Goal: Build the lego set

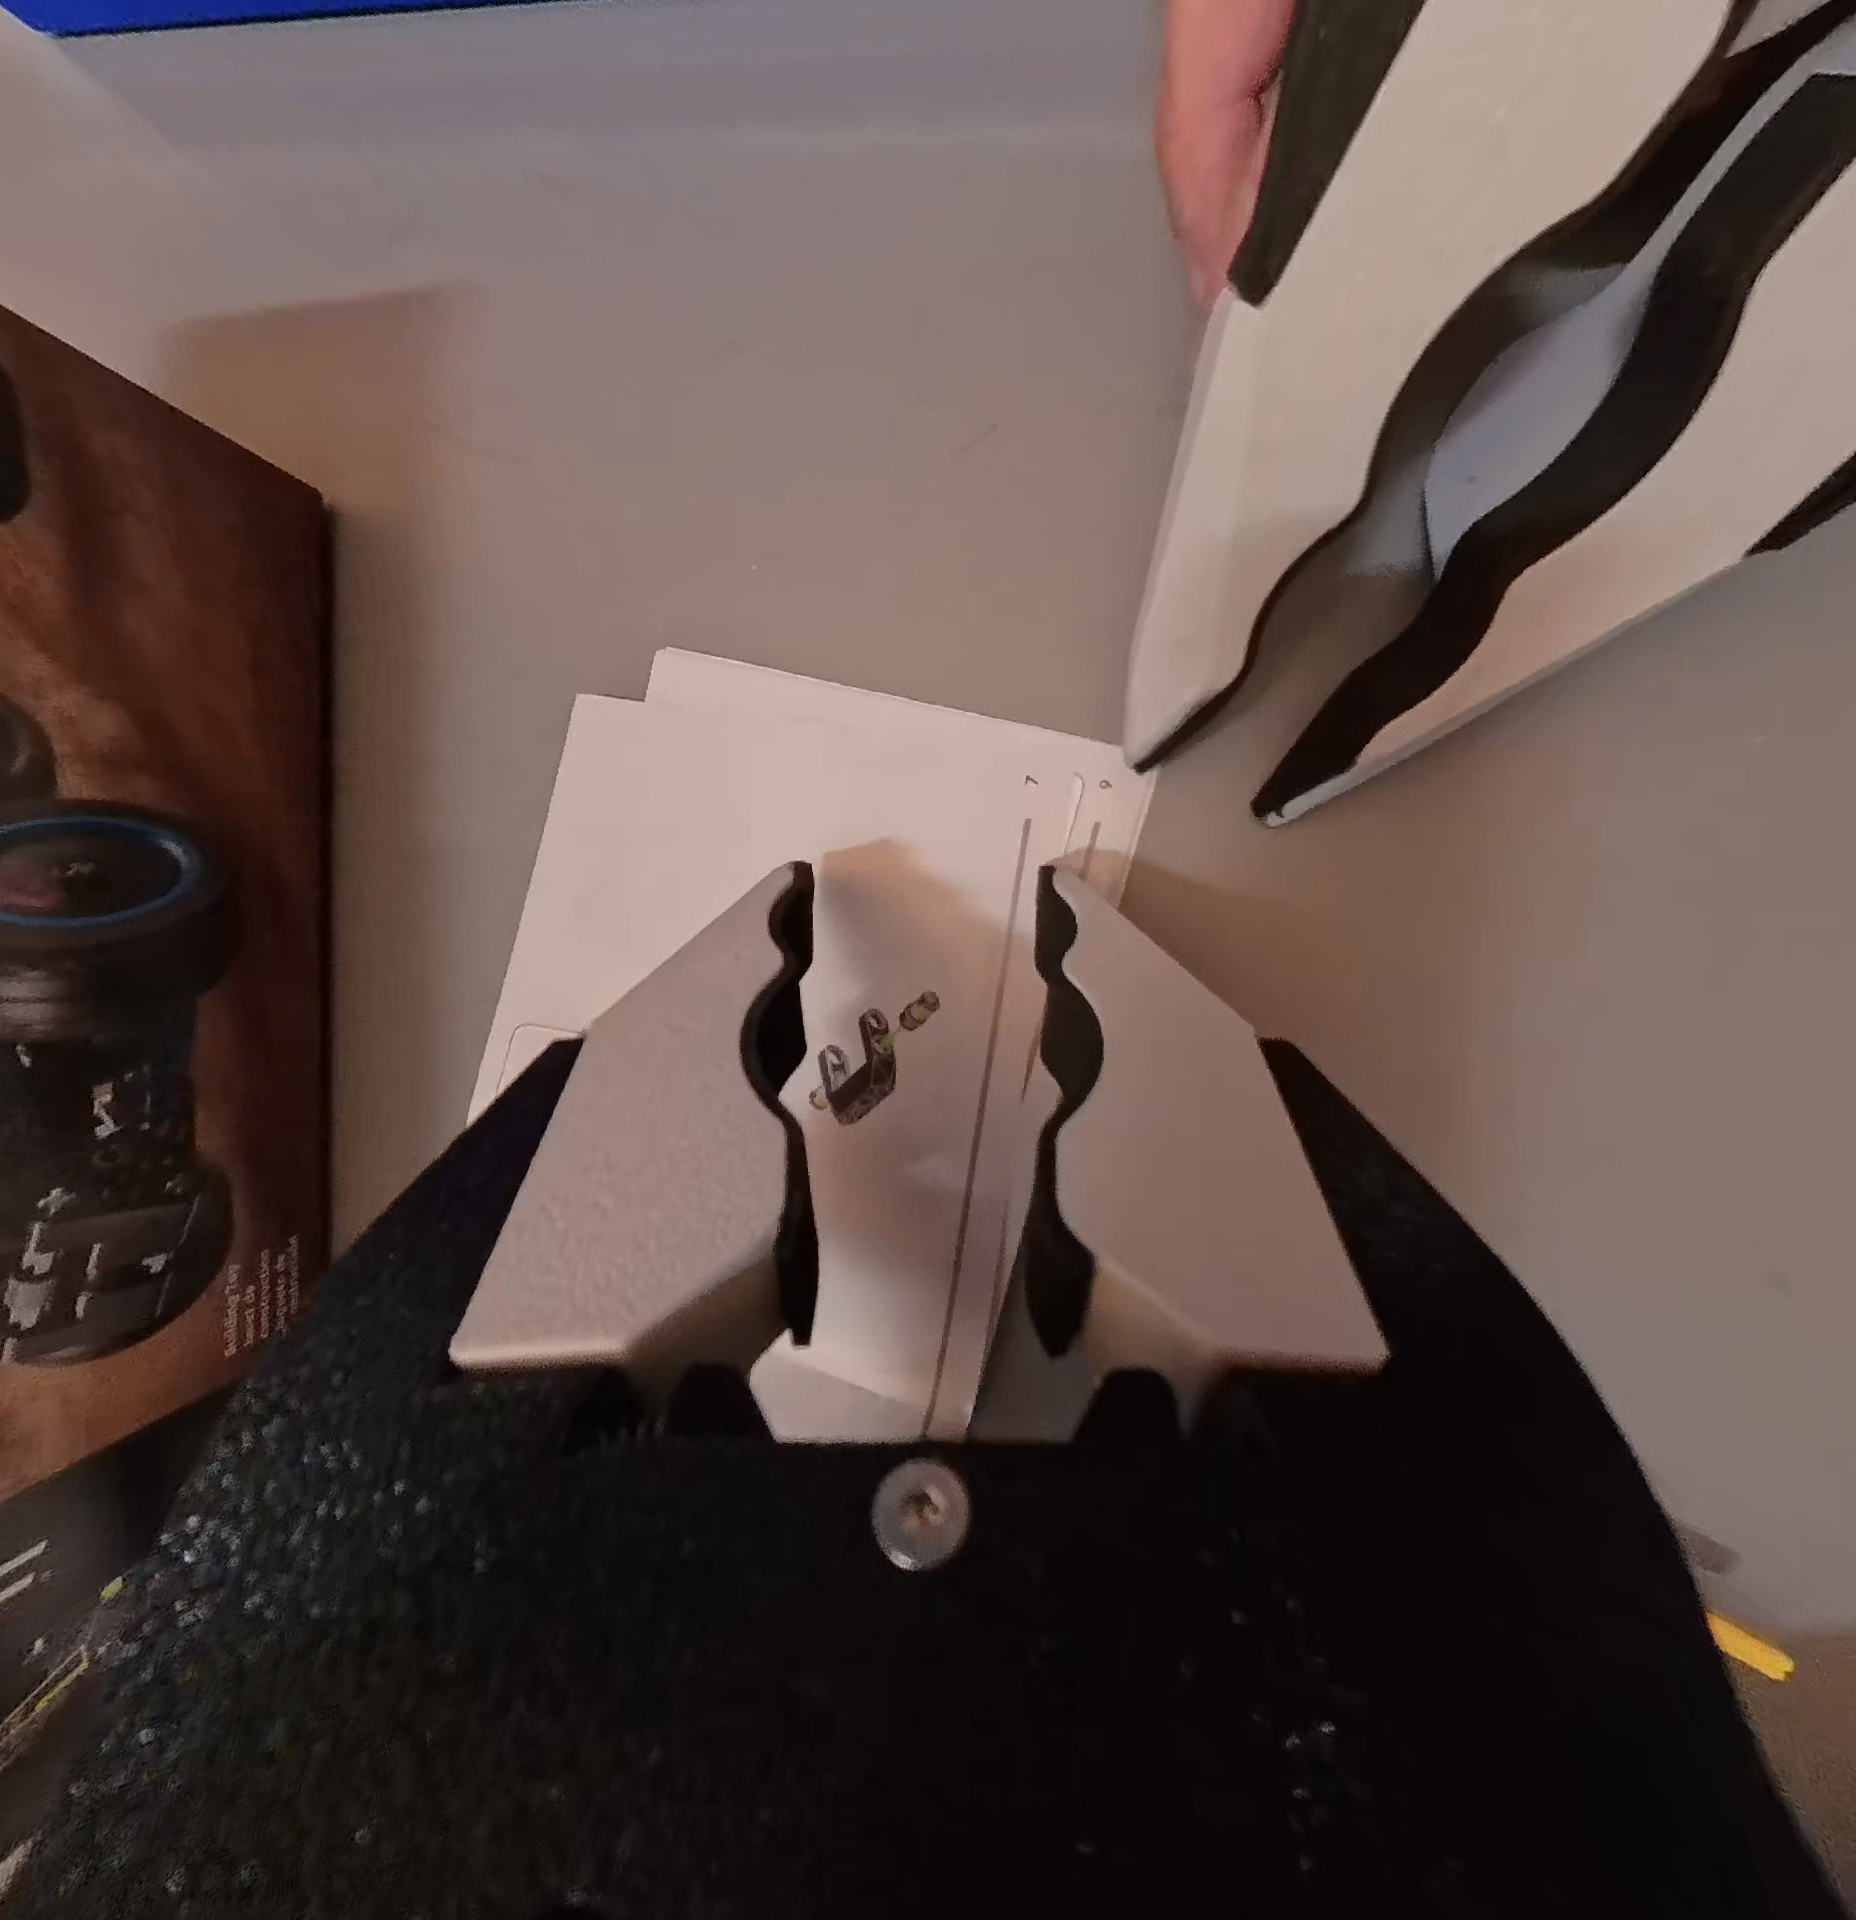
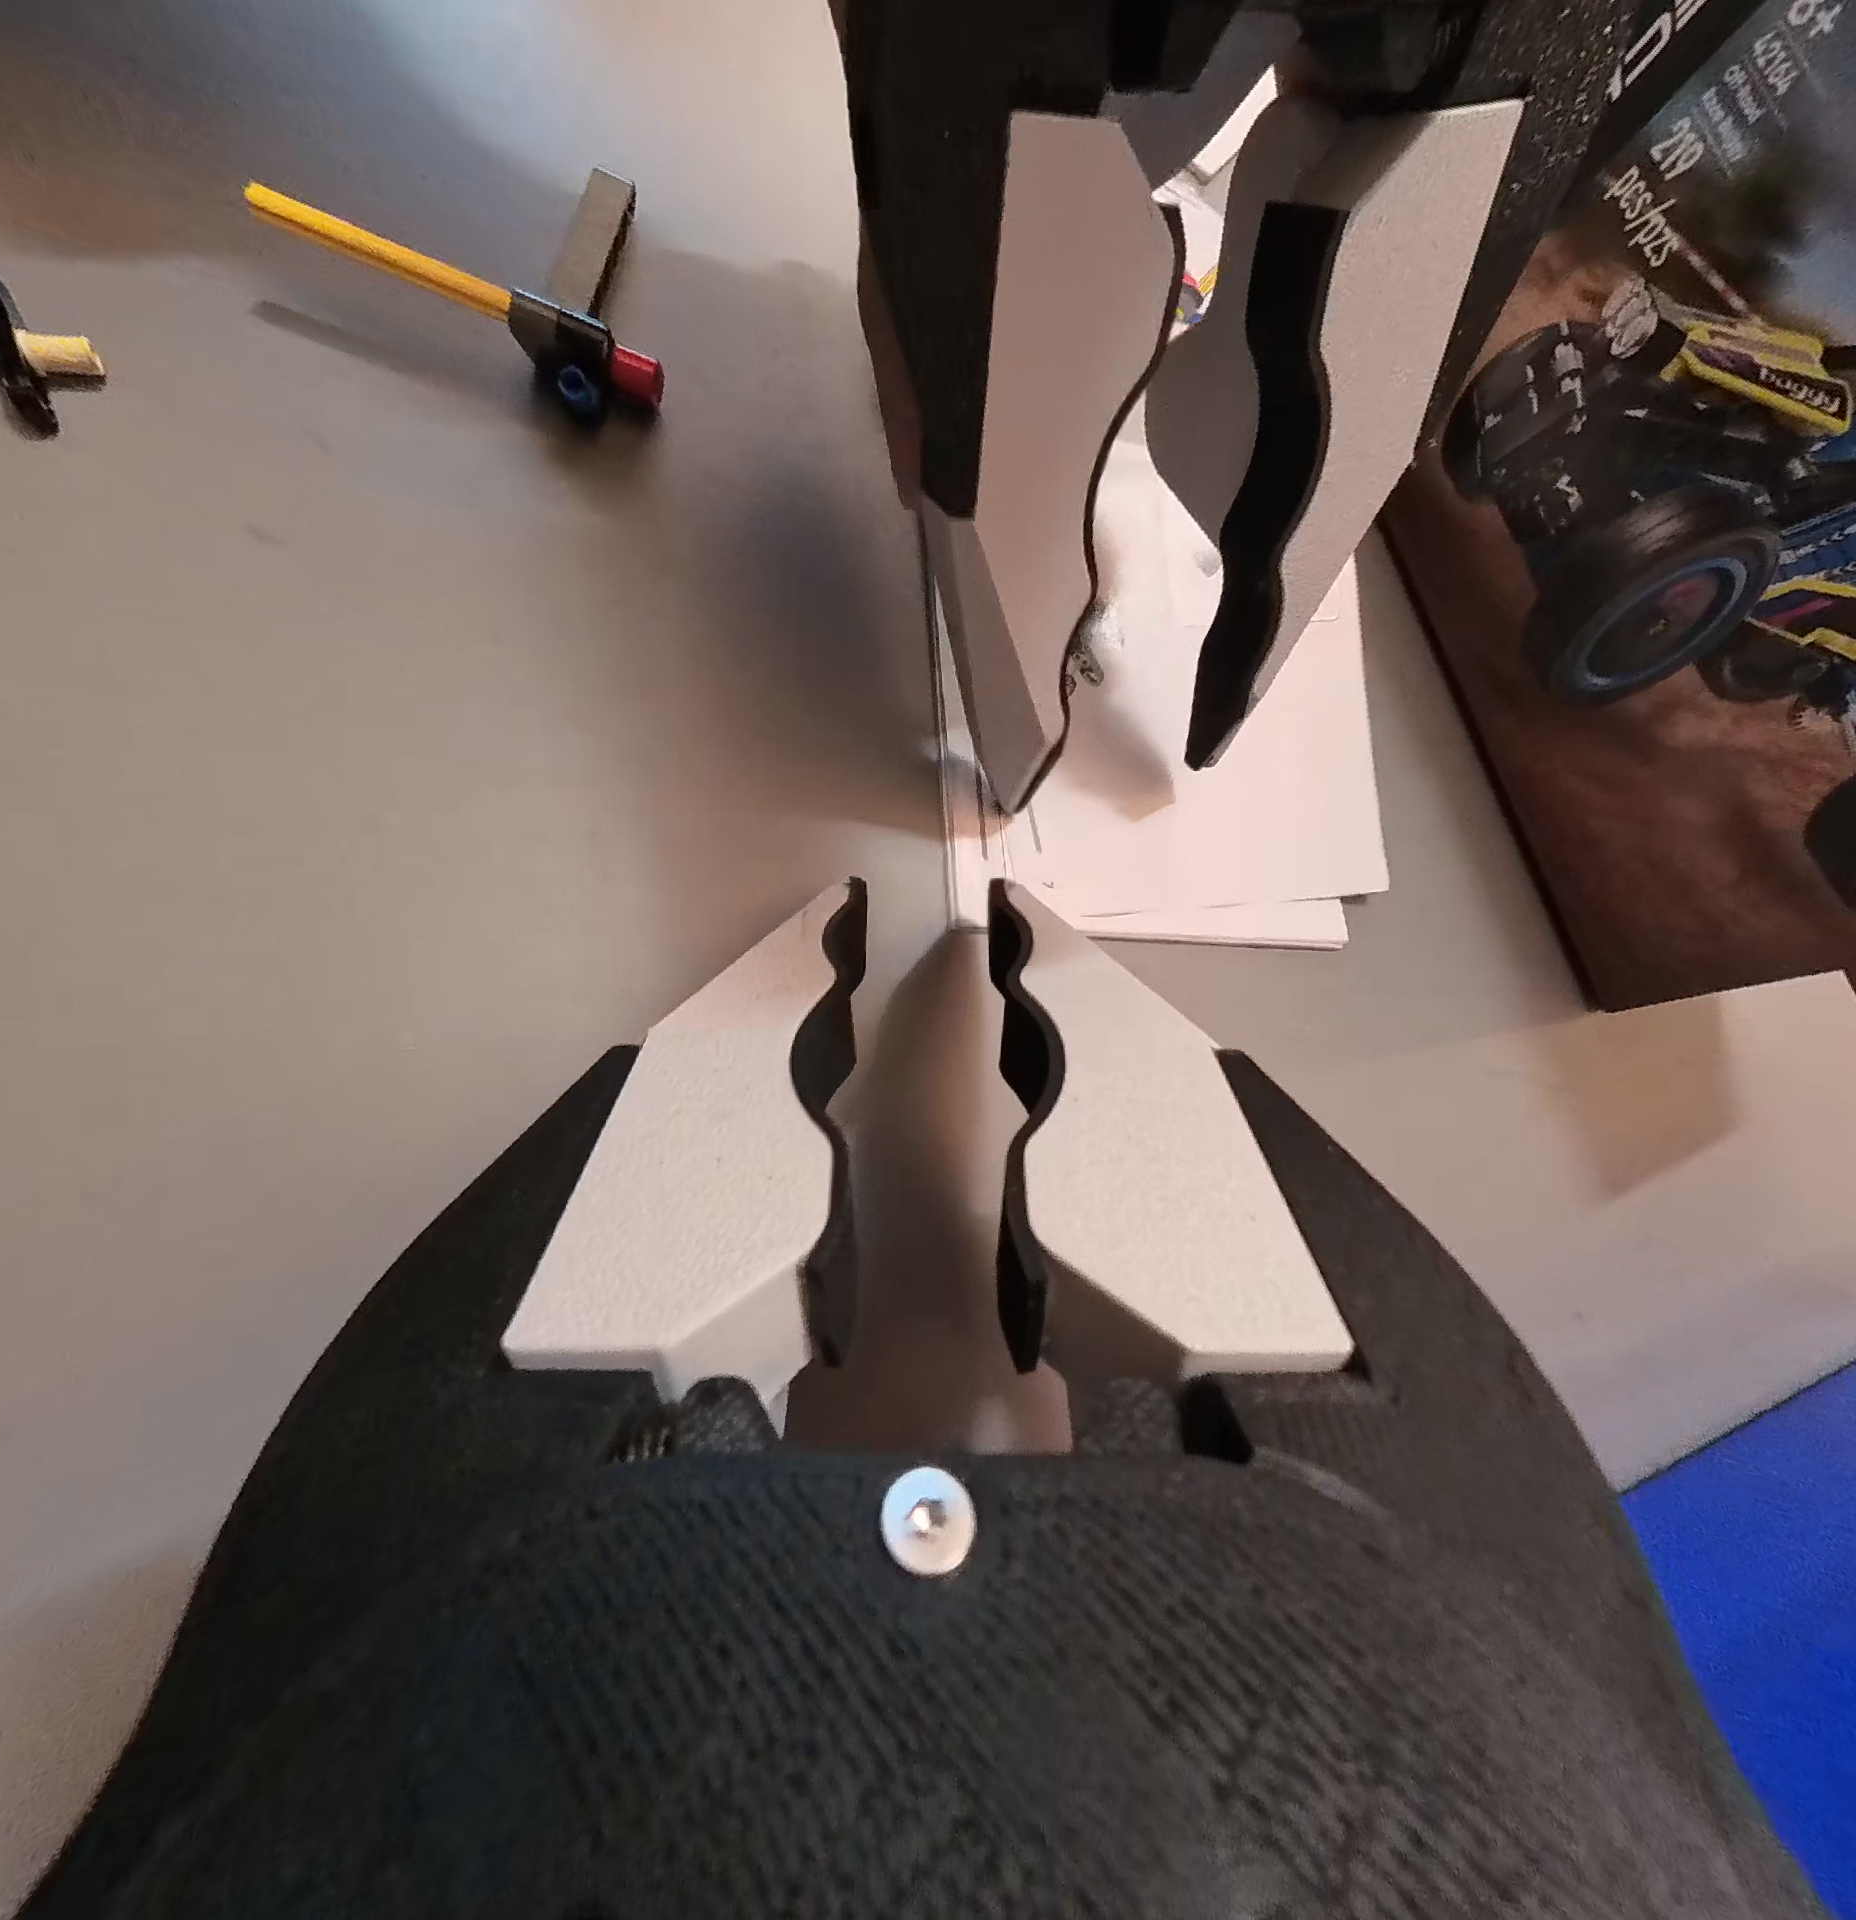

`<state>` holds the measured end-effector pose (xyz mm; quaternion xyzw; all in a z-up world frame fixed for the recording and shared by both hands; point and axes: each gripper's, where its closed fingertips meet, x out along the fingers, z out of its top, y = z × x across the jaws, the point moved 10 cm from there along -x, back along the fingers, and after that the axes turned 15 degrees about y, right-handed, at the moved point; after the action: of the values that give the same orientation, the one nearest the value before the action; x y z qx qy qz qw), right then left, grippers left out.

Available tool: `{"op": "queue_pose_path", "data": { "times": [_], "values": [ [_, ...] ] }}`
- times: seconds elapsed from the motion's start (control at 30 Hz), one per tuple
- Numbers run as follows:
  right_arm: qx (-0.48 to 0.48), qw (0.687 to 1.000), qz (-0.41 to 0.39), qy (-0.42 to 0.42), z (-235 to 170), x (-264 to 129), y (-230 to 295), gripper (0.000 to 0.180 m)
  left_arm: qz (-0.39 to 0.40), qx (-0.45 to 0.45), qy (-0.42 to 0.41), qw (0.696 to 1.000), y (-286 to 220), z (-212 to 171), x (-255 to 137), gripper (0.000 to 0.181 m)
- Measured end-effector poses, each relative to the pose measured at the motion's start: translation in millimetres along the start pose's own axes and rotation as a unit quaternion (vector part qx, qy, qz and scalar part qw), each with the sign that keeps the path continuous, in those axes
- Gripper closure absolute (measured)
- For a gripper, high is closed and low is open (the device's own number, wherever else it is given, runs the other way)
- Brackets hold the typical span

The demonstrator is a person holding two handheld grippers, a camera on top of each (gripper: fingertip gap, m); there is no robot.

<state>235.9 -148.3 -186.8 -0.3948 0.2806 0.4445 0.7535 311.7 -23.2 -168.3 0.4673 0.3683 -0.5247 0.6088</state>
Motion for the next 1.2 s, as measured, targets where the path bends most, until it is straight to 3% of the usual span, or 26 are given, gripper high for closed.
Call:
{"op": "queue_pose_path", "data": {
  "times": [0.2,0.6,0.73,0.97,1.2],
  "values": [
    [0.018,0.999,0.028,0.013,2,3,3,0.18,0.015,-0.015,-0.004,1.0,1,-3,1,0.141],
    [0.028,0.999,0.02,0.019,2,3,4,0.18,0.183,-0.091,0.076,0.976,10,-61,-18,0.153],
    [0.012,1.0,0.014,0.011,2,2,4,0.18,0.132,-0.095,0.001,0.987,1,-54,-22,0.155],
    [0.027,1.0,0.0,-0.002,1,1,2,0.177,0.027,-0.06,-0.055,0.996,-10,-25,-6,0.147],
    [0.018,1.0,-0.024,0.003,1,2,0,0.172,0.037,-0.066,-0.045,0.996,3,-16,-1,0.147]
  ]
}}
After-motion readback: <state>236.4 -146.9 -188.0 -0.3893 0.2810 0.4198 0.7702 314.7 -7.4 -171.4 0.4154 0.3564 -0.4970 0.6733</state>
